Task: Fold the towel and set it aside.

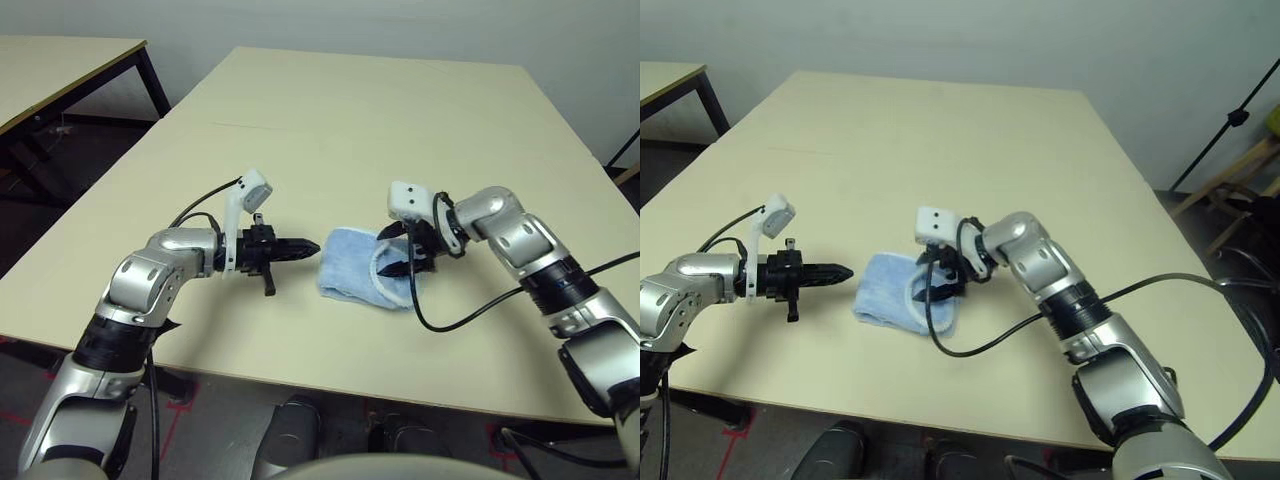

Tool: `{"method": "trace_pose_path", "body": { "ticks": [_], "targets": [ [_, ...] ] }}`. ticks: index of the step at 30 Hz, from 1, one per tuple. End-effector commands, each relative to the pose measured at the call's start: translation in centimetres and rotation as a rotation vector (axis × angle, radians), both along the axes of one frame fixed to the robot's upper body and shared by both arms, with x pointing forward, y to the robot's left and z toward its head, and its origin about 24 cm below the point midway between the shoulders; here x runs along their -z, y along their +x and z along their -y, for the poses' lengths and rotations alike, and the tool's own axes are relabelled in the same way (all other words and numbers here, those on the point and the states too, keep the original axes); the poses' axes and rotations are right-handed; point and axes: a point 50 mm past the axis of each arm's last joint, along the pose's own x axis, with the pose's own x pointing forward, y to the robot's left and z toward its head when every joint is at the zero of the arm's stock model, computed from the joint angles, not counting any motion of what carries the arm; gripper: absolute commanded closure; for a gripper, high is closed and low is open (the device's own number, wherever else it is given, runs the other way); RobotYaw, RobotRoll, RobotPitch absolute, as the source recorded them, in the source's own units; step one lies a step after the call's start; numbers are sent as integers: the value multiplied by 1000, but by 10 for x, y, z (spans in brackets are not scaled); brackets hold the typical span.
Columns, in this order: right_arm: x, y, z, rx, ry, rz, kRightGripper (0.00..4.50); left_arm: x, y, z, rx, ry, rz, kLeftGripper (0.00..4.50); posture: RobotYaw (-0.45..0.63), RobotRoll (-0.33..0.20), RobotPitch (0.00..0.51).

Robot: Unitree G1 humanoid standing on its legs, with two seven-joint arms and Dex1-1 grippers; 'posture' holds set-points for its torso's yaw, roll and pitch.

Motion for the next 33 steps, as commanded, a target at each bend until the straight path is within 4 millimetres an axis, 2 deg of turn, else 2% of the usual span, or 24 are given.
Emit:
{"method": "trace_pose_path", "body": {
  "ticks": [1, 5, 7, 8, 9, 10, 12, 17, 27, 30, 33],
  "targets": [
    [-7, -5, 14, 12, -6, -18, 574, -5, 1, 2, 12, 13, 15, 4478, 174, 0, 37],
    [-10, -7, 30, 47, -35, -25, 574, -7, 3, 3, 18, 13, 18, 4478, 168, 0, 38],
    [-16, -7, 34, 82, 30, -34, 574, -8, 3, 3, 19, 8, 17, 4478, 165, 0, 39],
    [-21, -6, 34, 98, 82, -40, 751, -8, 3, 3, 18, 2, 17, 4497, 163, 0, 38],
    [-26, -6, 32, 111, 150, -41, 949, -9, 4, 3, 14, -5, 16, 4500, 163, 0, 38],
    [-30, -6, 30, 121, 200, -49, 442, -10, 4, 2, 10, -9, 15, 4500, 160, 0, 37],
    [-37, -7, 25, 130, 294, -61, 29, -13, 5, -1, -3, -21, 18, 4500, 160, 0, 37],
    [-44, -14, 9, 127, 458, -109, 29, -23, 5, -14, -50, -52, 28, 4500, 159, 0, 30],
    [-36, -15, -21, 56, 541, -106, 29, -28, 3, -23, -83, -38, 44, 4500, 179, 0, 28],
    [-33, -15, -29, 31, 542, -109, 610, -29, 1, -21, -77, -42, 45, 4500, 179, 0, 28],
    [-28, -14, -34, 14, 529, -99, 1701, -28, 0, -16, -64, -47, 42, 4500, 189, 0, 31]
  ]
}}
